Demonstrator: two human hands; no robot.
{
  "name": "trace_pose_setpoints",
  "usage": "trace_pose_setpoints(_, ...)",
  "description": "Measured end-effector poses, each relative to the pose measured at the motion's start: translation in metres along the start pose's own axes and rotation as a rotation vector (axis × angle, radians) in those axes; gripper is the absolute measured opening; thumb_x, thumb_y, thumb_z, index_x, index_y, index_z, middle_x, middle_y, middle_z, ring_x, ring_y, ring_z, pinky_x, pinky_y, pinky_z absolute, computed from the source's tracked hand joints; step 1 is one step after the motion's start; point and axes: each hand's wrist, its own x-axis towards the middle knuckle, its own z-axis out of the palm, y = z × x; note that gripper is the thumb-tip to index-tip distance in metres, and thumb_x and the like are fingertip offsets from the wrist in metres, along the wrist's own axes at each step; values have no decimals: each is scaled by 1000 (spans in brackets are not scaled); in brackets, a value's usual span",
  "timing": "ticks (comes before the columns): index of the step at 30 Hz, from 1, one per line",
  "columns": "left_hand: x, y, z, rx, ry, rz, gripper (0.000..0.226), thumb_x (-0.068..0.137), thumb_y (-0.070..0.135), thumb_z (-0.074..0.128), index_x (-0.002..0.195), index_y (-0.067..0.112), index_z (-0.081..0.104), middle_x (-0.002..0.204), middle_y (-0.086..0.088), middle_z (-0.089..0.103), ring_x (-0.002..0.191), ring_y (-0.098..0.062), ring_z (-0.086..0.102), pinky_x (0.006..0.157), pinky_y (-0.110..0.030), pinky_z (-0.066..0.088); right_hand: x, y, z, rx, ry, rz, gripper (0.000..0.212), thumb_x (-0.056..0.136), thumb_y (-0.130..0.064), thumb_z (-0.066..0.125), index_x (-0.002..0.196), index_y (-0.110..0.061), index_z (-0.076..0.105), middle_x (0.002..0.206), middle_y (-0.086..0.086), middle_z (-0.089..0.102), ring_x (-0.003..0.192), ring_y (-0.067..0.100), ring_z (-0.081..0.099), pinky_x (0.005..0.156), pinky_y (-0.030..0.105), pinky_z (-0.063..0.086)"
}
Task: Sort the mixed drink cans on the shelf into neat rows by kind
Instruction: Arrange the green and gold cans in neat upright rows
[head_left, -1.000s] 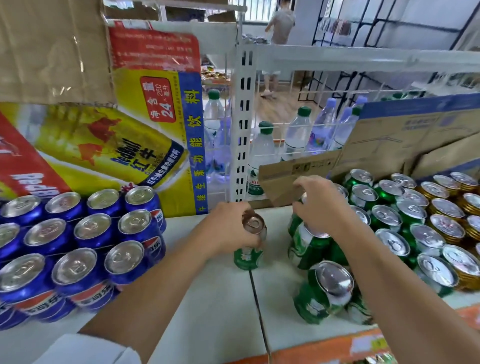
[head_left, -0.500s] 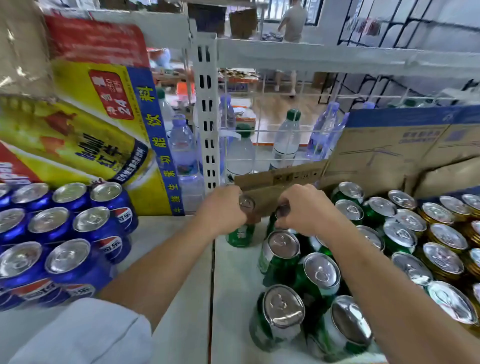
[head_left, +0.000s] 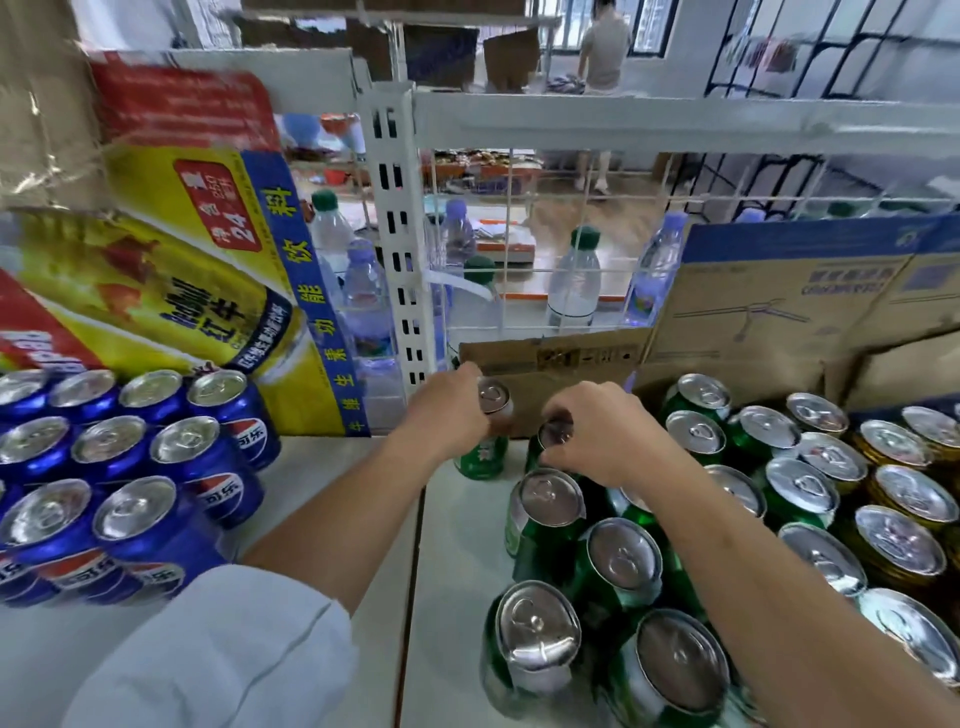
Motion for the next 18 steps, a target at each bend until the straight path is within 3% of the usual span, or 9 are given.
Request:
trace_pose_setpoints(8, -8, -4, 2, -152, 64, 37, 73, 78, 46, 76, 131, 14, 38, 123, -7, 54, 103, -21, 52, 83, -32, 42, -9, -1, 0, 59, 37, 10, 30, 78, -28, 73, 104, -14, 69, 96, 2, 70, 91, 23, 63, 83, 44, 55)
trace_pose_setpoints(11, -28, -9, -5, -132, 140, 78, 55, 87, 45, 65, 129, 15, 46, 127, -6, 54, 111, -20, 52, 88, -30, 40, -8, -1, -1, 58, 44, 23, 30, 77, -28, 73, 105, -15, 69, 99, 2, 69, 94, 24, 62, 83, 43, 54)
trace_pose_setpoints(13, -47, -13, -11, -113, 167, 141, 31, 88, 42, 63, 110, 21, 60, 115, -1, 61, 99, -13, 55, 83, -27, 43, -7, 0, -2, 51, 42, 23, 29, 78, -27, 73, 105, -17, 70, 99, 2, 69, 95, 25, 62, 81, 41, 54)
trace_pose_setpoints(15, -68, -13, -17, -119, 21, 201, 25, 86, 47, 64, 98, 26, 64, 100, 6, 65, 90, -8, 59, 76, -23, 47, -6, 0, -3, 54, 40, 22, 31, 80, -24, 72, 111, -17, 69, 104, 4, 69, 97, 26, 62, 83, 40, 53)
trace_pose_setpoints(18, -87, -2, -10, -111, -244, 269, 50, 79, 55, 69, 116, 24, 60, 103, 12, 60, 91, -5, 57, 72, -15, 45, -4, -1, -3, 75, 37, 30, 45, 78, -28, 77, 120, -16, 65, 112, 4, 67, 101, 24, 60, 86, 38, 52)
